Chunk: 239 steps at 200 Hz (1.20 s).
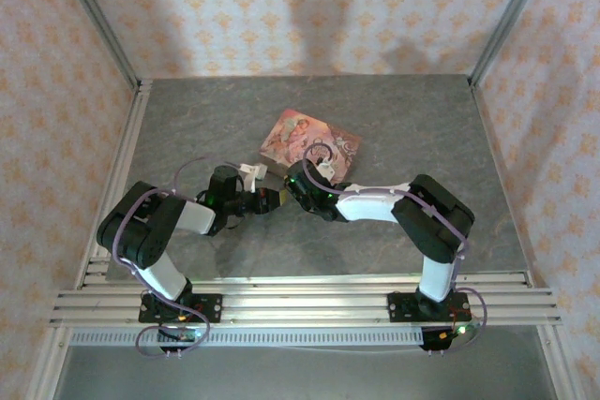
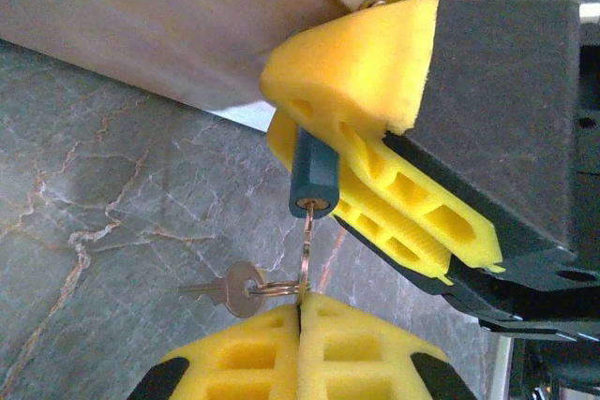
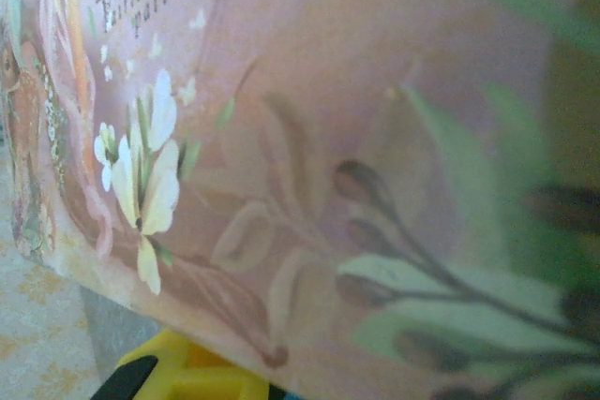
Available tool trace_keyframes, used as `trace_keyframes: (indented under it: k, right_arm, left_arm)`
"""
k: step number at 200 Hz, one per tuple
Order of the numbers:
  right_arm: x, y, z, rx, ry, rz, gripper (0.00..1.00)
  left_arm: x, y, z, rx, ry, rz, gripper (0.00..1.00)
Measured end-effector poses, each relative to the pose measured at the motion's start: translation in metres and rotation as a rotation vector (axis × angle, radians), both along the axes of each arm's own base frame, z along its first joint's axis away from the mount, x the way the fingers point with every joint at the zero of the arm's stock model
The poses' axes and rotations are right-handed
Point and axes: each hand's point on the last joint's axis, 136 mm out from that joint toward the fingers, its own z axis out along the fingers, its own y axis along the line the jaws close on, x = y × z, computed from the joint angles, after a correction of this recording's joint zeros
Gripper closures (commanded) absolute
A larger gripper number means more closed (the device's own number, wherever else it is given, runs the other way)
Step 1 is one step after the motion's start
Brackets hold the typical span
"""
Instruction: Unlock the padlock with the key
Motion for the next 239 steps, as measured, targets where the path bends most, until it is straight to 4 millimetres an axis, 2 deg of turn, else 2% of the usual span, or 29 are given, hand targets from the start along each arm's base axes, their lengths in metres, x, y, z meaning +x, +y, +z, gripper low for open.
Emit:
trace_keyframes:
  k: [101, 124, 142, 162, 193, 239]
  right_arm:
    - [0.001, 0.003, -0.004, -0.024, 0.012, 0.026, 1.00]
    - [0.001, 0.003, -0.003, -0.022, 0.012, 0.030, 1.00]
    - [0.000, 0.003, -0.003, -0.023, 0.012, 0.034, 1.00]
    - [-0.003, 0.004, -0.003, -0.023, 0.020, 0.043, 1.00]
    - [-0.006, 0.004, -0.002, -0.022, 0.027, 0.051, 1.00]
    - [-0.006, 0.004, -0.002, -0.022, 0.029, 0.052, 1.00]
  left_arm:
    - [0.005, -0.003, 0.001, 0.041, -0.007, -0.039, 1.00]
    - [0.008, -0.003, 0.001, 0.051, -0.013, -0.035, 0.76]
    - [0.010, -0.001, 0.004, 0.060, -0.034, -0.029, 0.66]
    - [0.014, 0.010, 0.014, 0.065, -0.071, 0.007, 0.63]
    - [0.005, 0.027, 0.020, 0.069, -0.091, 0.051, 0.63]
    - [-0.005, 0.027, 0.015, 0.044, -0.056, 0.049, 0.63]
